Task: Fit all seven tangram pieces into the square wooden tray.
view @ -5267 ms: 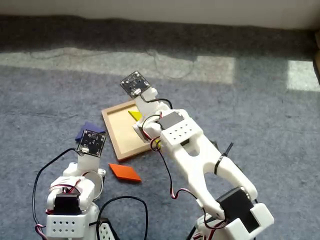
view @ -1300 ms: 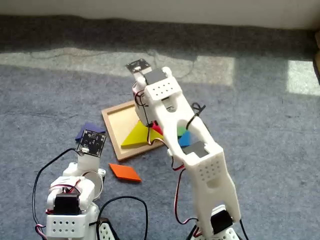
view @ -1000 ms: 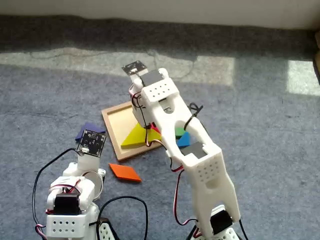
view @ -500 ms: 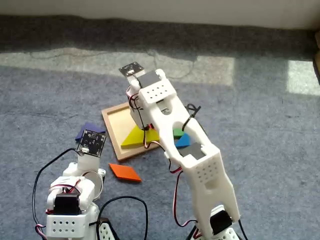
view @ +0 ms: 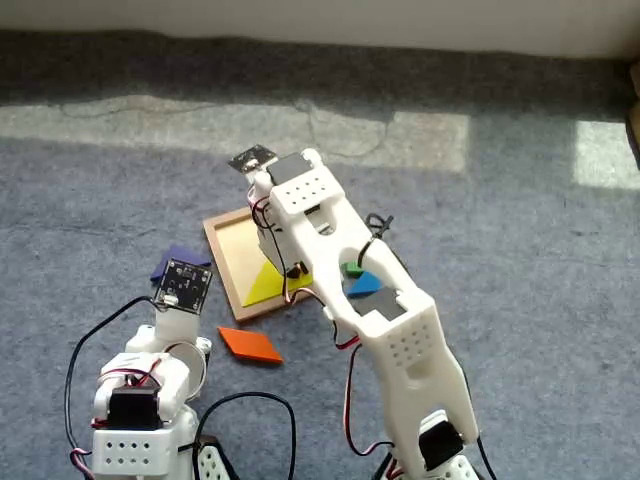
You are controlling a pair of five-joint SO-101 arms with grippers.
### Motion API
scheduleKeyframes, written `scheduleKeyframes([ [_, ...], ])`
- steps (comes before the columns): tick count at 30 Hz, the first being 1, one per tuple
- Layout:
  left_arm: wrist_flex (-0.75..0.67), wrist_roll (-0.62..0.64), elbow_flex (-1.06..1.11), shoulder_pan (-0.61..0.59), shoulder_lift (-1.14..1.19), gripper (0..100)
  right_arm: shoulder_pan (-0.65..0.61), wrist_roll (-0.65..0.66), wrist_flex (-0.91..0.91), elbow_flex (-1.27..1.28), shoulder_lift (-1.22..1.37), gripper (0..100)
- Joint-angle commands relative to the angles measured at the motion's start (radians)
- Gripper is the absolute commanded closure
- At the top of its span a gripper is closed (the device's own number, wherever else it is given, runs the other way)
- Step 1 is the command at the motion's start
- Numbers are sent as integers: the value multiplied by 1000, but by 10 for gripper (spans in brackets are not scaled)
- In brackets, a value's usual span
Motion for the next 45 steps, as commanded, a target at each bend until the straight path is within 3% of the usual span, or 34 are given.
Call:
scheduleKeyframes([
  [1,5,-5,19,-10,-2,995,12,11,77,-50,-51,951],
  [9,5,-5,19,-10,-2,995,151,5,84,-93,-180,951],
  [15,5,-5,19,-10,-2,995,214,-118,54,-94,-194,951],
  [45,5,-5,19,-10,-2,995,254,-196,-50,-41,-197,992],
])
